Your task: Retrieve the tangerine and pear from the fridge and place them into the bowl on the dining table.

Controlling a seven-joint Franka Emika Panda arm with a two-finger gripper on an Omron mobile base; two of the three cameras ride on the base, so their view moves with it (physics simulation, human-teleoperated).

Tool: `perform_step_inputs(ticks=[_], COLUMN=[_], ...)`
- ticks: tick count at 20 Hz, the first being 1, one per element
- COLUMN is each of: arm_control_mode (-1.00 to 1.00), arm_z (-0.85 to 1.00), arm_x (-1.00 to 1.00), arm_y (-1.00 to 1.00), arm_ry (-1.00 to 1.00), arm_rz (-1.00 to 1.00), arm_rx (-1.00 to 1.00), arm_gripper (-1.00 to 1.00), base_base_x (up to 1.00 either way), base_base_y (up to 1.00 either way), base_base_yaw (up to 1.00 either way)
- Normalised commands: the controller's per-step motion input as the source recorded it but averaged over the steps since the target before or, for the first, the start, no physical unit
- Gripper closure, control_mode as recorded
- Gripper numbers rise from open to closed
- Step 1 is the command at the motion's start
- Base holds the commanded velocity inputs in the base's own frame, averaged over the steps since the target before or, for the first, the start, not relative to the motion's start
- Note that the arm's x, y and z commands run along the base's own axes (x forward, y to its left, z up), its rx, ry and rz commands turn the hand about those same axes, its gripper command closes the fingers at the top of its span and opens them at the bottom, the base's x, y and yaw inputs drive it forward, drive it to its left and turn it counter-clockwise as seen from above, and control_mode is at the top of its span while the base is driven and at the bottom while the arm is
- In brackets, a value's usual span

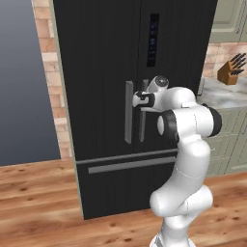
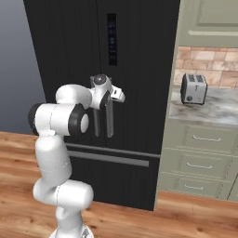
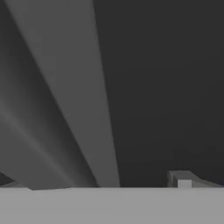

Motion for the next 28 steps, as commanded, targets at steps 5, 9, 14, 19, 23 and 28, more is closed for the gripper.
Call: perform_step_inputs(ticks=[5, 9, 14, 19, 23, 28], arm_control_mode=[-1.00, -1.00, -1.00, -1.00, -1.00, -1.00], arm_z=[-0.14, -0.18, -0.22, -0.25, -0.14, 0.00], arm_x=[0.77, 0.76, 0.76, 0.68, 0.34, 0.13], arm_y=[0.00, 0.00, 0.00, 0.00, 0.00, 0.00], arm_ry=[0.00, 0.00, -0.02, -0.04, -0.10, 0.00], arm_rz=[0.00, 0.00, 0.00, 0.00, 0.00, 0.00], arm_rx=[0.00, 0.00, 0.00, 0.00, 0.00, 0.00], arm_gripper=[-1.00, -1.00, -1.00, -1.00, 1.00, 1.00], base_base_x=[0.00, 0.00, 0.00, 0.00, 0.00, 0.00], base_base_y=[0.00, 0.00, 0.00, 0.00, 0.00, 0.00], base_base_yaw=[0.00, 0.00, 0.00, 0.00, 0.00, 0.00])
